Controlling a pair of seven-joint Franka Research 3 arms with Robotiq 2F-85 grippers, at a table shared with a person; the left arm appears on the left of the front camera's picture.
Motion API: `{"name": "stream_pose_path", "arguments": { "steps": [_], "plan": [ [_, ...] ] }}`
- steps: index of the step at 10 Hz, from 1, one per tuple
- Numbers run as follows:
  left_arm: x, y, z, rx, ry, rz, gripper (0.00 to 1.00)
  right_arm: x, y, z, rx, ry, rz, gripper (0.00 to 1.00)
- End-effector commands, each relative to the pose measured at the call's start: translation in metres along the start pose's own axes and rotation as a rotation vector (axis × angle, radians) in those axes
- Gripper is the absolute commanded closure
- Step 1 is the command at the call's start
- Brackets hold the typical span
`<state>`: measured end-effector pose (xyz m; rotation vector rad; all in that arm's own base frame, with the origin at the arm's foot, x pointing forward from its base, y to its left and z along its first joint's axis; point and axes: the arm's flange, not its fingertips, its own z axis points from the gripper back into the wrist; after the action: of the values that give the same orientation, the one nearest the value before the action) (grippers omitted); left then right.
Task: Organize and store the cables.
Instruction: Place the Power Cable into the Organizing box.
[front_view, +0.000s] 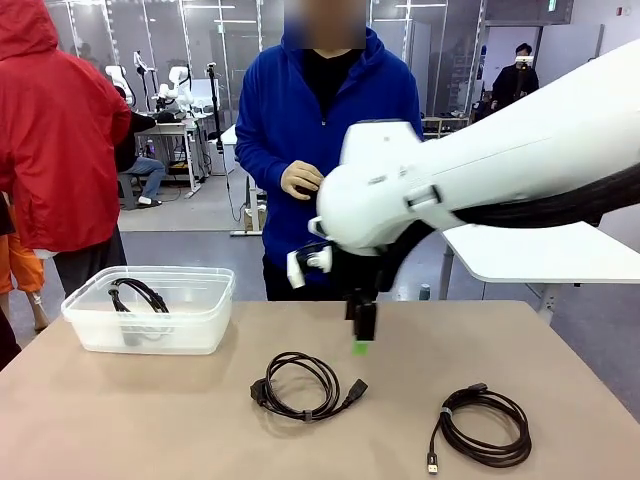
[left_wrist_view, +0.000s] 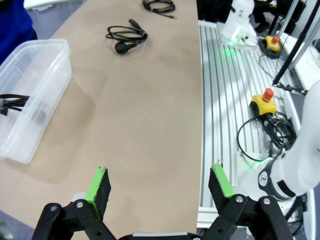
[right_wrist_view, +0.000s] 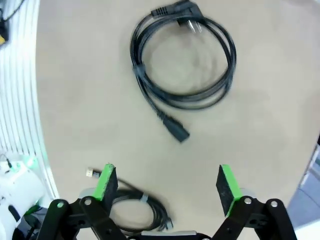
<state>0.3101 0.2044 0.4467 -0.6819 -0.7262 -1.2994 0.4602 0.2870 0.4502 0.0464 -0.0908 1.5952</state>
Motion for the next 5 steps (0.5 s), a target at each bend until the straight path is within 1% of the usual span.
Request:
{"name": "stream_pose_path", "arguments": {
  "steps": [1,3,4,5],
  "plan": [
    [0.002,0.000,0.000,0.009,-0.012,-0.003,0.00,-0.066,0.029,0.009,-0.075,-0.084,-0.042,0.00],
    [0.002,0.000,0.000,0.009,-0.012,-0.003,0.00,-0.138,0.053,0.010,-0.164,-0.223,-0.157,0.00],
    [0.002,0.000,0.000,0.009,-0.012,-0.003,0.00,-0.170,0.059,0.003,-0.198,-0.297,-0.193,0.00],
    [0.002,0.000,0.000,0.009,-0.012,-0.003,0.00,-0.200,0.065,-0.003,-0.242,-0.361,-0.194,0.00]
  ]
}}
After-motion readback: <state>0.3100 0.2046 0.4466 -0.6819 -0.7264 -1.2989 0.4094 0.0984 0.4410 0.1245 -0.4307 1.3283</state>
